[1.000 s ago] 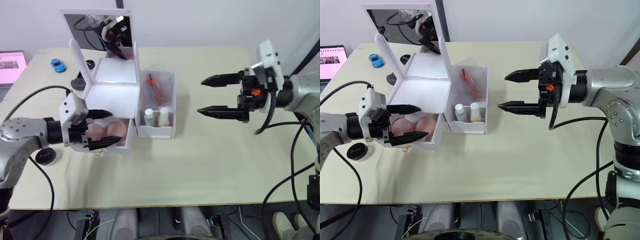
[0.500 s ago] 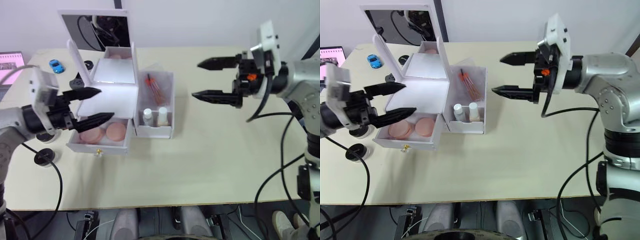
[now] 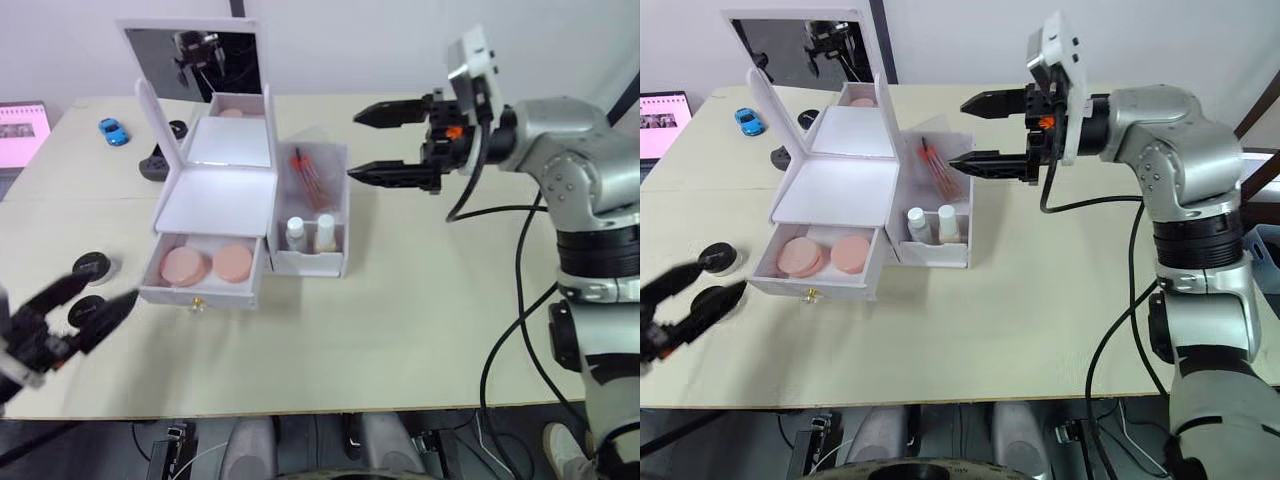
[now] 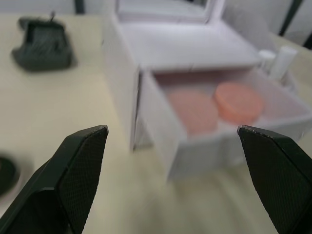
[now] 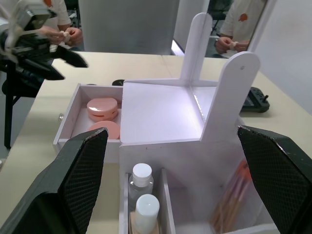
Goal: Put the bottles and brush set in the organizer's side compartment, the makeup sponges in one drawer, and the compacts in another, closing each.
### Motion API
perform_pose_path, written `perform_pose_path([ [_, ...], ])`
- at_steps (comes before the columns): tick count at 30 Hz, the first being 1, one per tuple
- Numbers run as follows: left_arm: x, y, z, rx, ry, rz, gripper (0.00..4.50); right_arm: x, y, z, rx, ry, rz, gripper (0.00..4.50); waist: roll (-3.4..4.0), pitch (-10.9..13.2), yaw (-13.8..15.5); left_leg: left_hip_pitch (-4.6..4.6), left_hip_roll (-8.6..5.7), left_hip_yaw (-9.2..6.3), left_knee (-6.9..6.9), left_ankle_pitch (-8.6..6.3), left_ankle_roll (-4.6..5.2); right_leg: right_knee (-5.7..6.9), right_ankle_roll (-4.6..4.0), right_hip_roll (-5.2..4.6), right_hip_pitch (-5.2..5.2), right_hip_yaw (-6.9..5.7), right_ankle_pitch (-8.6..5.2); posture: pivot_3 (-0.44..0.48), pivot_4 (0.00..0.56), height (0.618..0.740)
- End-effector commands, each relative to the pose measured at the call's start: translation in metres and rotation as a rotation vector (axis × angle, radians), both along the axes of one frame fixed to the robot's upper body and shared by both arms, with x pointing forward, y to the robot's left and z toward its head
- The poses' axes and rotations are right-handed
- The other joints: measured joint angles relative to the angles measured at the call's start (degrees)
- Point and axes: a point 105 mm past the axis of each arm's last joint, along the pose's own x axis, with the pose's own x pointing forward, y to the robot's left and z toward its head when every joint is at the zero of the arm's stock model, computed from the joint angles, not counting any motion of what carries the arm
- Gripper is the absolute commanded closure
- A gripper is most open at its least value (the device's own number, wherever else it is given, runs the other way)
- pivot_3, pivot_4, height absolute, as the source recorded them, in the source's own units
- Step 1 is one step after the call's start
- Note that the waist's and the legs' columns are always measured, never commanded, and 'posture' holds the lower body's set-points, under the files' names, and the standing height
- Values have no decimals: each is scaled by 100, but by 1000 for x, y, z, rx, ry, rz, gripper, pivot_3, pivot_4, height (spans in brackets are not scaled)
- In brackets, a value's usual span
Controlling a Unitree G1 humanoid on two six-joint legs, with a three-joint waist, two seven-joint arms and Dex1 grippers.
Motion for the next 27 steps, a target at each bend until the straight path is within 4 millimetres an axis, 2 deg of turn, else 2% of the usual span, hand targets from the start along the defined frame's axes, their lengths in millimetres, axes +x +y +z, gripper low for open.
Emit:
perform_pose_path([
  [1,-16,-5,6,36,-61,3,29,-3,2,8,2,-53,17,0,1,1,5,-1,0,0,5,0,-1,-2,-3,-1,-1,0,2,0,150,725],
  [5,-25,-14,-7,-10,-31,-5,29,-1,2,8,-1,-46,10,0,1,1,-30,-4,3,1,17,-1,-2,-10,10,-2,-2,0,-6,0,150,725],
  [6,-25,-17,-10,-16,-23,-14,555,-1,1,9,-2,-46,7,0,2,1,-40,-4,4,2,21,-1,-2,-11,10,-2,-3,0,-6,0,150,725],
  [7,-26,-19,-14,-22,-11,-23,856,0,0,8,-4,-46,2,0,3,2,-45,-4,6,4,24,-2,-3,-11,10,-2,-5,0,-6,0,150,725],
  [14,-6,-28,-31,-12,3,-37,4486,-1,-7,8,-14,-53,-25,0,5,2,-35,-12,14,6,20,-1,-2,-10,4,8,-12,0,-2,0,150,725],
  [22,32,-50,-32,-76,-43,-94,4486,-6,-14,10,-12,-73,-75,0,3,1,-21,-12,15,6,4,-1,-1,-7,-16,14,-14,0,11,0,150,725],
  [25,43,-51,-32,-80,-53,-105,4486,-8,-15,11,-14,-73,-84,0,4,1,-17,-12,15,6,4,0,0,-6,-16,15,-15,0,11,0,150,725],
  [27,57,-52,-27,-73,-82,-116,4486,-11,-19,12,-19,-71,-99,0,4,1,-15,-10,16,6,5,0,0,-2,-16,18,-14,0,11,0,150,725],
])
